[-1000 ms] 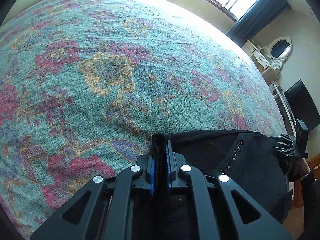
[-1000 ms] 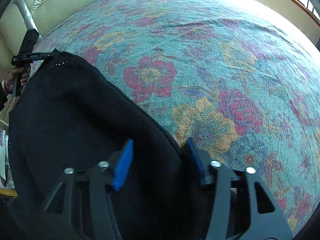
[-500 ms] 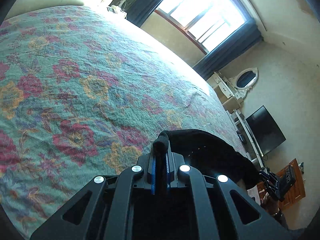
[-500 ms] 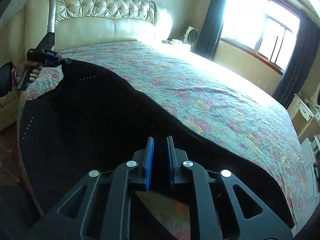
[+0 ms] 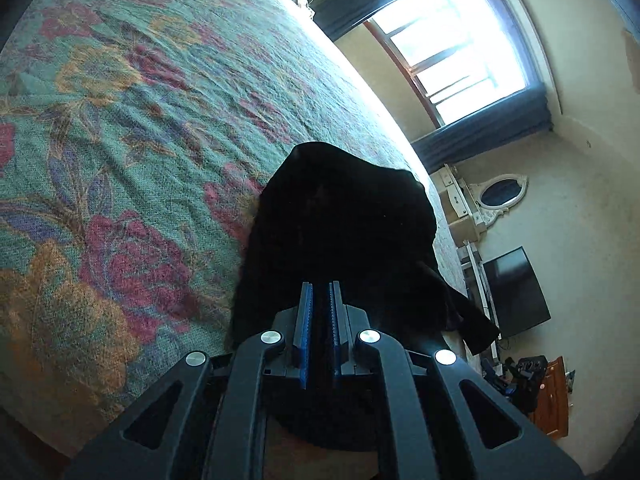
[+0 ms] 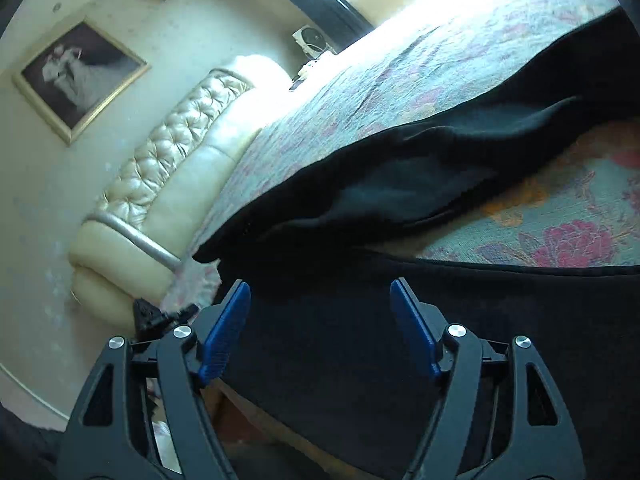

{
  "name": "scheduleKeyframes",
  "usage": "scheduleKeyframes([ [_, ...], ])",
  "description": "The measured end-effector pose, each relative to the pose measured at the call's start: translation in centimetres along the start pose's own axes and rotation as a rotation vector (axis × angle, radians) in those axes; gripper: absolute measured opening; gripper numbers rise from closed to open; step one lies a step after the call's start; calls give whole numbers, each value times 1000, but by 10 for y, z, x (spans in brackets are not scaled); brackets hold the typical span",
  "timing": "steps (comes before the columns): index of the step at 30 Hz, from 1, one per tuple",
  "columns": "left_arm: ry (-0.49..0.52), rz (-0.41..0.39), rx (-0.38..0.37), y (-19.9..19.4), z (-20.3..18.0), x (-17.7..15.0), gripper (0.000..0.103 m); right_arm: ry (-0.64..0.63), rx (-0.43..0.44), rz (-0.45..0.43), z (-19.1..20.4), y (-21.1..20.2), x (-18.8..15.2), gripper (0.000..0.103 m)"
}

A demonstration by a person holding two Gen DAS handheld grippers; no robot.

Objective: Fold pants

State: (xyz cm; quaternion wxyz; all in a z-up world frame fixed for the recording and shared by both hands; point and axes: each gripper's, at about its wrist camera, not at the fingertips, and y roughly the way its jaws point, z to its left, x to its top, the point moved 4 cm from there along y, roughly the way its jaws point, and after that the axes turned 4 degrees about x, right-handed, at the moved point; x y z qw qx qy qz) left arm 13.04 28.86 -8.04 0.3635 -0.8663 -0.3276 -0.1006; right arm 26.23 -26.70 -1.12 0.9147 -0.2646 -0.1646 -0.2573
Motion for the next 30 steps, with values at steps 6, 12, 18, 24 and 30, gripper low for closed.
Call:
scheduleKeyframes([
  [6,141,-26,116,29,-36,48,47,-390,-274,99,19,69,71,83],
  [12,253,50,250,103,-33,121,58,-464,-260,171,12,94,67,85],
  [18,152,120,276,153,8,155,59,-502,-225,193,2,96,39,89],
  [24,86,123,120,154,9,161,48,-433,-208,205,-22,102,36,90],
  [30,83,160,80,162,7,146,7,-419,-198,218,-28,108,37,90],
])
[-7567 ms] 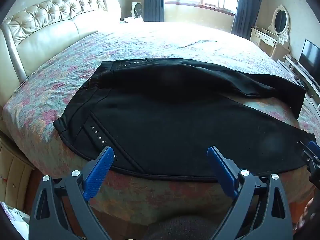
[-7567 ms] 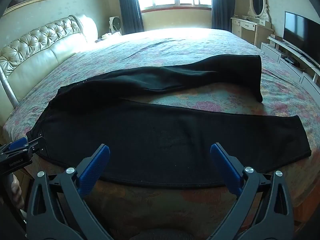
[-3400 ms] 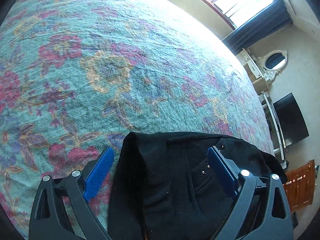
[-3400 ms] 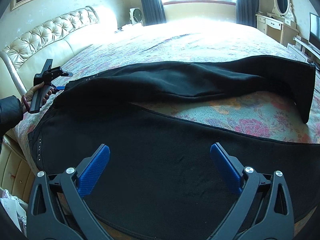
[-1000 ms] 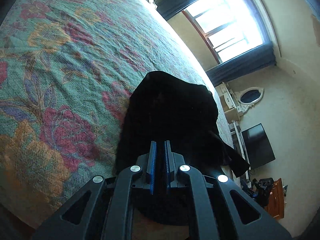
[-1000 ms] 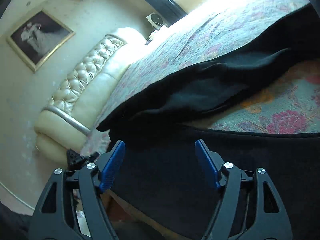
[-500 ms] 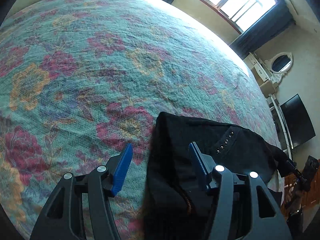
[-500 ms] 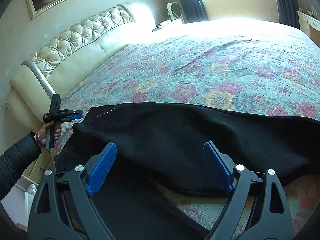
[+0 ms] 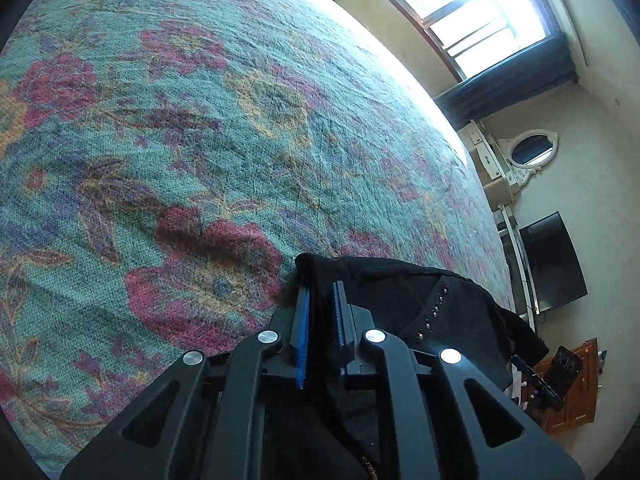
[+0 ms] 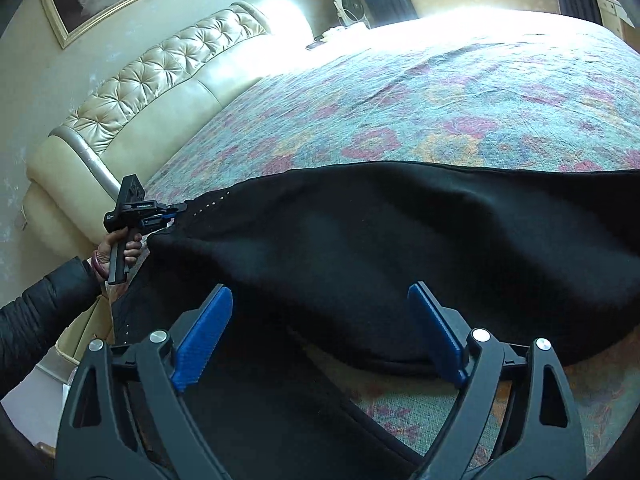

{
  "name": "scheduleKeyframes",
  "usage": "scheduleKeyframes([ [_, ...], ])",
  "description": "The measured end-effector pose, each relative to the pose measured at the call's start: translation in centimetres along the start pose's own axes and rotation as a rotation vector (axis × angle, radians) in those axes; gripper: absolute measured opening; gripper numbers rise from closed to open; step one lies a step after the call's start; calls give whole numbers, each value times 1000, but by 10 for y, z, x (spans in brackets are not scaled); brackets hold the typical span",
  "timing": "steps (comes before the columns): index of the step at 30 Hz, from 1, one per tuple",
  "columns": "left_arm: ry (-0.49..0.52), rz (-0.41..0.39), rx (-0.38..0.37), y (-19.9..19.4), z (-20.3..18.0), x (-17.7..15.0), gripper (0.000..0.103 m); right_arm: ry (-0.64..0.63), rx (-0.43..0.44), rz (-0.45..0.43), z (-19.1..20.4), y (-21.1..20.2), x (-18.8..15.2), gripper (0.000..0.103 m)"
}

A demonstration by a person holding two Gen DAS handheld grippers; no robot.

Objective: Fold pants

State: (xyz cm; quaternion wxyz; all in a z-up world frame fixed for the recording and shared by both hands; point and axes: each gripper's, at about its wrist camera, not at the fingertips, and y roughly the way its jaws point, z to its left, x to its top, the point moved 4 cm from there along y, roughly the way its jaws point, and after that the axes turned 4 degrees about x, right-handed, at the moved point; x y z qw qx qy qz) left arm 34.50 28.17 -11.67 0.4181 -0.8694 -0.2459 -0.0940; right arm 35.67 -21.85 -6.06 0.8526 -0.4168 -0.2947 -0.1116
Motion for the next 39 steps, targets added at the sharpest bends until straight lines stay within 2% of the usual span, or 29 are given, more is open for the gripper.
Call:
scheduleKeyframes([
  [1,-13,-7,-22,-1,0,0,5,-8,-4,2,0,0,1,90],
  [5,19,-19,1,-4,-8,1,4,-60,-33,15,-9,1,19,90],
  [8,3,-52,-66,-14,-16,5,4,-135,-70,77,-29,14,47,91],
  [10,-15,-64,-102,-18,-15,7,4,-214,-128,122,-43,28,67,91],
  [12,-11,-39,-53,-11,-11,5,4,-278,-150,180,-53,47,84,91],
  [14,-10,-13,3,0,-4,4,4,-340,-134,233,-55,66,98,91],
  [17,-27,-28,-10,4,1,5,6,-413,-104,325,-54,97,108,91],
  [19,-40,-36,-3,6,3,6,12,-439,-113,386,-56,116,108,91],
  [20,-49,-43,-9,6,4,7,17,-441,-112,422,-57,123,104,89],
  [21,-54,-50,-16,8,1,8,21,-447,-117,461,-57,129,98,66],
  [23,-35,-56,-20,10,-7,9,35,-474,-126,454,-49,128,94,48],
  [24,-11,-51,0,12,-11,9,35,-477,-138,441,-45,125,93,23],
  [25,21,-42,21,14,-17,10,35,-494,-166,425,-41,121,93,15],
  [26,54,-35,47,16,-21,10,26,-522,-197,404,-34,117,90,13],
  [27,79,-23,68,19,-25,10,10,-541,-217,385,-27,113,88,11],
  [28,84,-9,67,24,-30,10,5,-554,-232,361,-21,107,86,10],
  [32,119,-14,83,29,-48,11,5,-551,-264,239,0,78,85,9],
  [39,99,-84,-58,0,-66,14,5,-540,-303,122,24,44,70,9],
])
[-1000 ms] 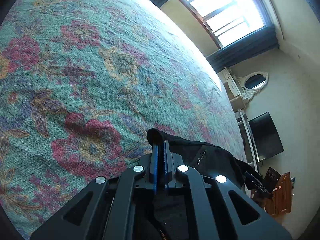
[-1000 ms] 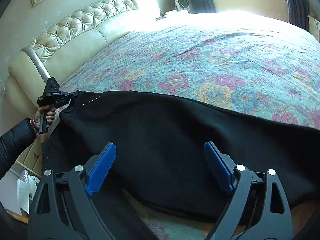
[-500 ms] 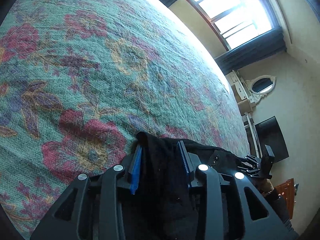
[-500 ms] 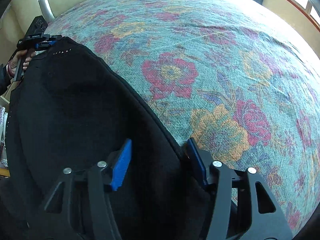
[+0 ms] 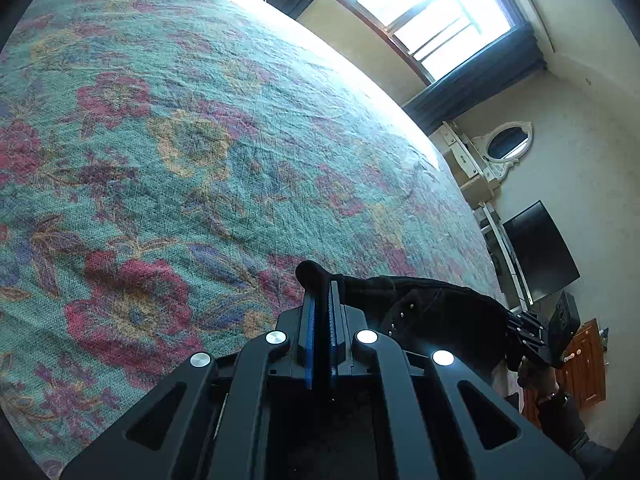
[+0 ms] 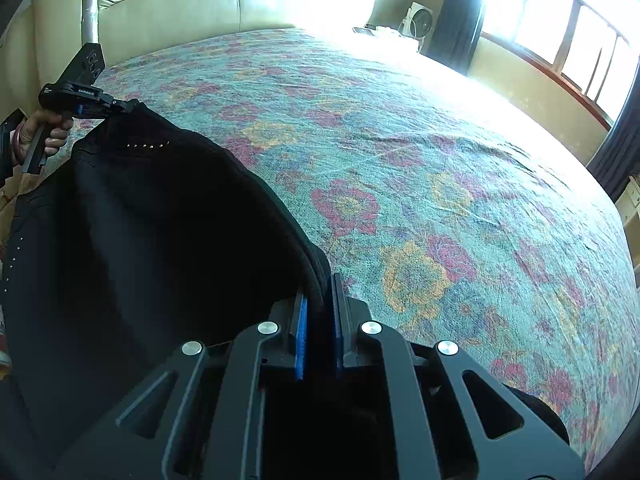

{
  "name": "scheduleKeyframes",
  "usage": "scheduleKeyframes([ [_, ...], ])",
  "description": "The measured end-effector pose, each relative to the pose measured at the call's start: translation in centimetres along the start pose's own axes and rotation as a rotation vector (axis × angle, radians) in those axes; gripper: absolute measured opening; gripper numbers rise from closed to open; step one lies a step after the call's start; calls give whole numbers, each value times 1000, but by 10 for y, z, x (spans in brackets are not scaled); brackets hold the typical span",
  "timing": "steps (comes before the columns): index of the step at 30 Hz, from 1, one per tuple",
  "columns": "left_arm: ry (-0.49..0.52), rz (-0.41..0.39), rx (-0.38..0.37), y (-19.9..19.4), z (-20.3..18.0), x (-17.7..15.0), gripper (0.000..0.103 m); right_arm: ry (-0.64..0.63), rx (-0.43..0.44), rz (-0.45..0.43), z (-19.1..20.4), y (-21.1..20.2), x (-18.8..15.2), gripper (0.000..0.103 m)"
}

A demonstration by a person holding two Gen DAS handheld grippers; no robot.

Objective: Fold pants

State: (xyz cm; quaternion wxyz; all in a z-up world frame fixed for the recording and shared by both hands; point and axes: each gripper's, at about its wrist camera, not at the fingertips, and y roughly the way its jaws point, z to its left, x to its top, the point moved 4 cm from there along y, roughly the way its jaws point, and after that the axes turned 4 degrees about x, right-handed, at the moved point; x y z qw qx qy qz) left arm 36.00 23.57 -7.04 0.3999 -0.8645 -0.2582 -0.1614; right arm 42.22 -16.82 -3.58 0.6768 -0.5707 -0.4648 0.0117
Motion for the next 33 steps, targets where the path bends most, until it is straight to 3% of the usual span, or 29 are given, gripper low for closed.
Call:
scheduleKeyframes([
  [8,-100,-147,-253,-71,-13,-14,5,-52,-113,-140,42,-78,-25,9],
  [13,-119,-191,-356,-120,-12,-58,5,-98,-170,-186,88,-126,-67,9],
  [16,-120,-175,-367,-137,-6,-97,5,-133,-182,-152,124,-130,-105,10],
  [18,-157,-131,-342,-139,9,-129,5,-117,-146,-84,141,-118,-132,11],
  [22,-303,-36,-321,-130,41,-184,12,-57,-101,43,159,-99,-172,22],
  [23,-323,-28,-299,-132,47,-195,15,-11,-85,42,158,-103,-173,24],
  [24,-333,-39,-267,-136,52,-203,16,57,-48,31,156,-109,-173,36],
  [25,-345,-62,-242,-143,57,-210,20,139,-6,13,152,-118,-171,56],
  [27,-399,-106,-217,-157,66,-222,25,362,113,-42,137,-132,-170,76],
  [30,-479,-167,-223,-170,63,-232,37,707,295,-142,120,-139,-181,76],
  [33,-456,-186,-213,-165,37,-234,38,899,359,-147,110,-123,-189,76],
])
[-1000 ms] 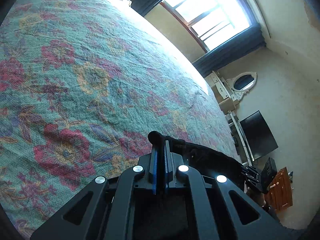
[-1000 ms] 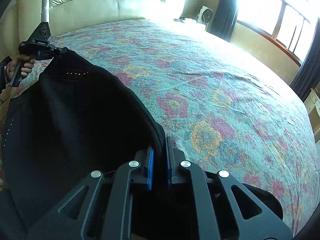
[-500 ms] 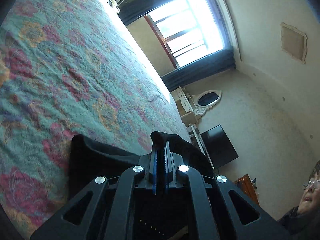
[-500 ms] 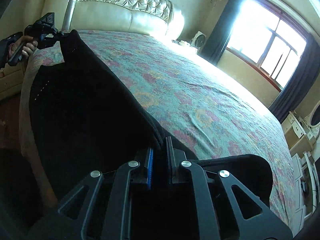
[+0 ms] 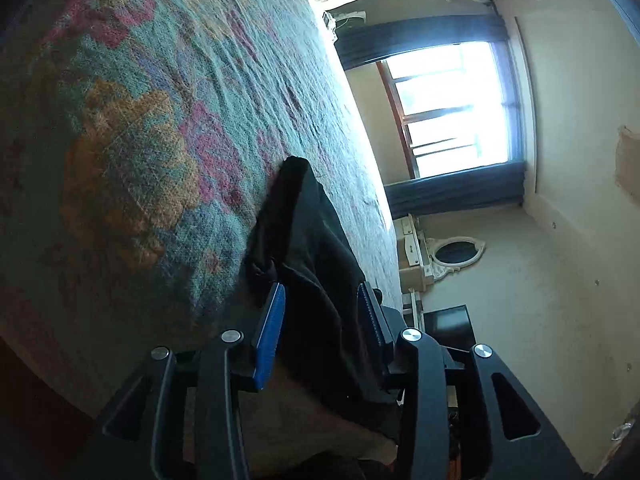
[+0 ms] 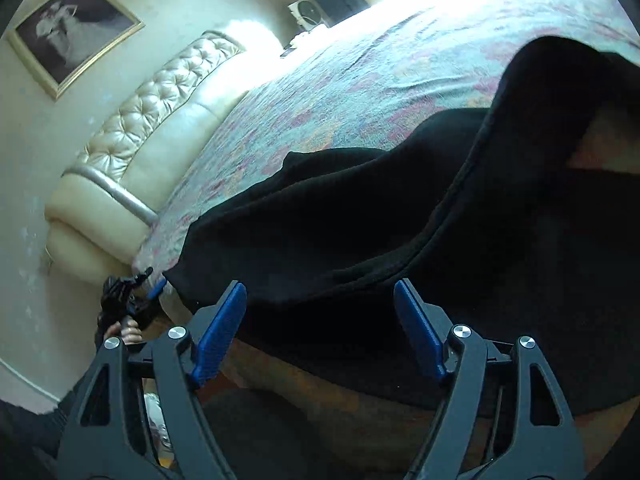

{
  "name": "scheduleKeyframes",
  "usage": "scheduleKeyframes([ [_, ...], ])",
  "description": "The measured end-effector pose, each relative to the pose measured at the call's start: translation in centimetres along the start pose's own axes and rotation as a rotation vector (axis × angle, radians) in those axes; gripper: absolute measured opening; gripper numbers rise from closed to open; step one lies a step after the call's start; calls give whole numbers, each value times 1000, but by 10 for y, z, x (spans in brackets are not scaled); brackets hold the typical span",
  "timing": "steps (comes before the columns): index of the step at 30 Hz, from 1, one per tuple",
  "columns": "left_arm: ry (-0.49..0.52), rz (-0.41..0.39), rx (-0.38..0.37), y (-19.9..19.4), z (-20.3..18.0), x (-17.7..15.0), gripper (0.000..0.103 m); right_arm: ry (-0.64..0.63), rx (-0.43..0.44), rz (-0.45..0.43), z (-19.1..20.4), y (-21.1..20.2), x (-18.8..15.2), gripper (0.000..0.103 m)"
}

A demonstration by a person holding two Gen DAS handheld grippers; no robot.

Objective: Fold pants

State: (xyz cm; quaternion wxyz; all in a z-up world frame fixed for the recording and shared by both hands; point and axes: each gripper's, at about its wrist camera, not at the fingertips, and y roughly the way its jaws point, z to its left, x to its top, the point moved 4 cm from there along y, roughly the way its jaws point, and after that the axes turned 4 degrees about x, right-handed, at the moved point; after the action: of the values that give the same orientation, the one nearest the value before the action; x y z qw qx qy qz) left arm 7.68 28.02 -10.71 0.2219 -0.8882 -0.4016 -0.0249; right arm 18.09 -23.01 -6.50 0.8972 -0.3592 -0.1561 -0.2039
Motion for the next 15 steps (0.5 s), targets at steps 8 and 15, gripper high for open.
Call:
scheduleKeyframes([
  [8,98,52,118,52,-33,-24,46,237,66,-65,-26,21,-10,76],
  [15,0,34,185,68,-18,-27,20,285,61,-99,-29,29,-7,78],
])
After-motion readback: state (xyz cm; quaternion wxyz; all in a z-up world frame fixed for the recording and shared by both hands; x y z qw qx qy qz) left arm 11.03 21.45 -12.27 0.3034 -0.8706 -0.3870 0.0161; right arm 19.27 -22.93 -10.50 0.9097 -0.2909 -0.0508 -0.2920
